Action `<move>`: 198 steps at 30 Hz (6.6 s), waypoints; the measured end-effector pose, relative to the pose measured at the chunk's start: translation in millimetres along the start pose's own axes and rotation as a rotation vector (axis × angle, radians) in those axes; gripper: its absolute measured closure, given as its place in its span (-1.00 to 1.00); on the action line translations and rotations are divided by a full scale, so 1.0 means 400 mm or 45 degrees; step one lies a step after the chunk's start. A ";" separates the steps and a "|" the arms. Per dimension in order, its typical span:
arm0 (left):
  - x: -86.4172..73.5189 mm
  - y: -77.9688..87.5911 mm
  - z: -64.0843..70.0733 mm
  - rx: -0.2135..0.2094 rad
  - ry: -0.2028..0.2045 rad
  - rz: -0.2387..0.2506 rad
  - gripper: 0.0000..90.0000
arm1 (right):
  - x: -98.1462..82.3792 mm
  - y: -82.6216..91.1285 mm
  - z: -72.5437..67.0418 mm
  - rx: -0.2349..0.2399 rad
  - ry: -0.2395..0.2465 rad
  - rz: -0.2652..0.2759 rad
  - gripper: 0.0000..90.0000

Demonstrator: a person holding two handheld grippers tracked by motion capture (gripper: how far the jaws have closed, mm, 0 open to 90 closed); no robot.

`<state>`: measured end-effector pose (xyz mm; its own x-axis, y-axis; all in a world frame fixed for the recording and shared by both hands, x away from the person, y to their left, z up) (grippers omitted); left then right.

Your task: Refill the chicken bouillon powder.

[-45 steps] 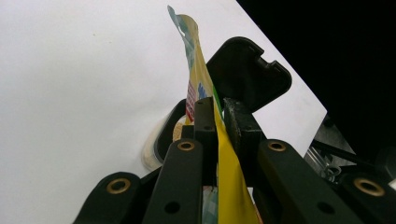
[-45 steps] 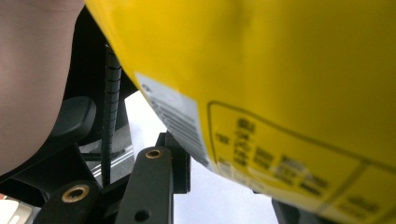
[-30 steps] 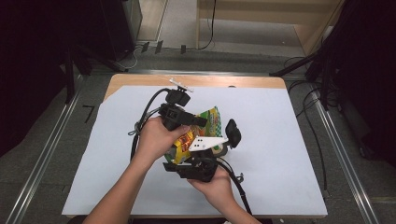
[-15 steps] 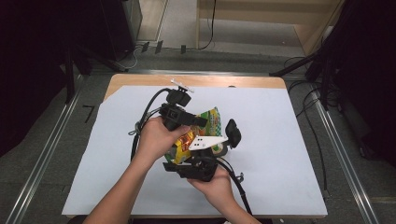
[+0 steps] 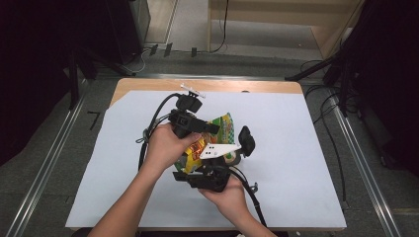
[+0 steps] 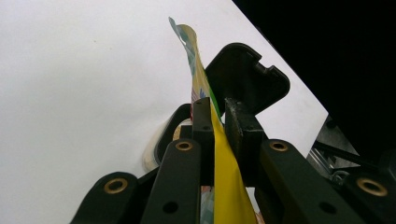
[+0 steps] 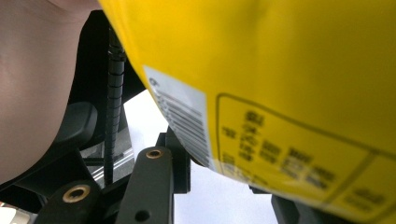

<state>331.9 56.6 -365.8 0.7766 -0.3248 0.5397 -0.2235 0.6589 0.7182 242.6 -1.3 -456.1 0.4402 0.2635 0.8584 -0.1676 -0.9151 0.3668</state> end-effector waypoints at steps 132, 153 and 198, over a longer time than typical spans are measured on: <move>-0.011 0.008 0.003 0.006 0.002 -0.006 0.87 | -0.002 -0.013 -0.008 0.032 -0.002 0.002 0.54; -0.009 0.021 0.000 -0.018 0.017 -0.002 0.87 | 0.007 -0.008 -0.016 0.016 0.026 0.003 0.54; -0.025 -0.007 -0.019 -0.039 0.047 -0.080 0.84 | -0.032 -0.025 -0.004 -0.036 0.092 -0.048 0.51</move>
<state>329.3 63.3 -376.5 0.8100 -0.3415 0.4767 -0.1558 0.6584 0.7364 237.1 5.0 -470.1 0.3819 0.3202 0.8670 -0.1770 -0.8953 0.4087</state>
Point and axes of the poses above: each handheld gripper's, and its own axes: y roughly backward along the jaws, x roughly out of its top, z roughly to its right, the point moved 4 cm from there along -y, roughly forward along the jaws, and after that the axes turned 4 degrees about y, right-handed, at the moved point
